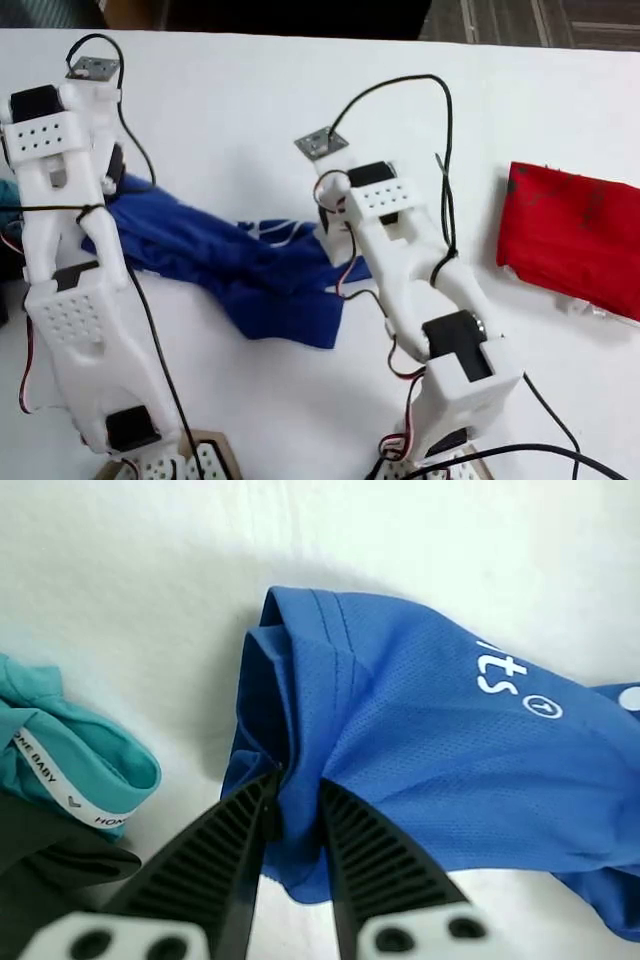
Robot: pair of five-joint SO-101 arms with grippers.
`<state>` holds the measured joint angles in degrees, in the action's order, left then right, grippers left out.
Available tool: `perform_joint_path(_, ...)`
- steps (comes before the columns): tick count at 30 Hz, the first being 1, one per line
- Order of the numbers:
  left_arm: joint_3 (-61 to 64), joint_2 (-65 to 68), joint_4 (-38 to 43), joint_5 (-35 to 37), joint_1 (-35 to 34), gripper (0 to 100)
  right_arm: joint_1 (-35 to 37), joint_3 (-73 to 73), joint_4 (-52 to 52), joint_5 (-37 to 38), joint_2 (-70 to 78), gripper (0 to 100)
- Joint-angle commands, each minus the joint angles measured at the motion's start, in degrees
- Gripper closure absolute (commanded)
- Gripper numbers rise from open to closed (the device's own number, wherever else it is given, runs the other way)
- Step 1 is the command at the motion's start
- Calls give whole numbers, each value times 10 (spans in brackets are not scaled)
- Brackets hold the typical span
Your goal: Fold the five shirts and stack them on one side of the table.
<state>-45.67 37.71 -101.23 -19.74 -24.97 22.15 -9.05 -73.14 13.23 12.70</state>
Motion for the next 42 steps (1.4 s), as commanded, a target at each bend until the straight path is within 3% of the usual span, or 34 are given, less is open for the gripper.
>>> perform_joint_path(1,-27,-19,-8,-3,-6,972,-6,31,5,-3,-3,983)
perform_joint_path(10,-32,-23,-8,-4,-6,972,-11,49,-4,4,-21,978)
perform_joint_path(19,-35,-60,-8,-5,-4,972,-36,164,-68,113,-142,978)
perform_joint_path(28,-16,-76,-8,-6,-14,890,-89,187,-73,115,-162,978)
perform_joint_path(42,25,-72,-7,-6,-15,921,-91,188,-72,115,-165,978)
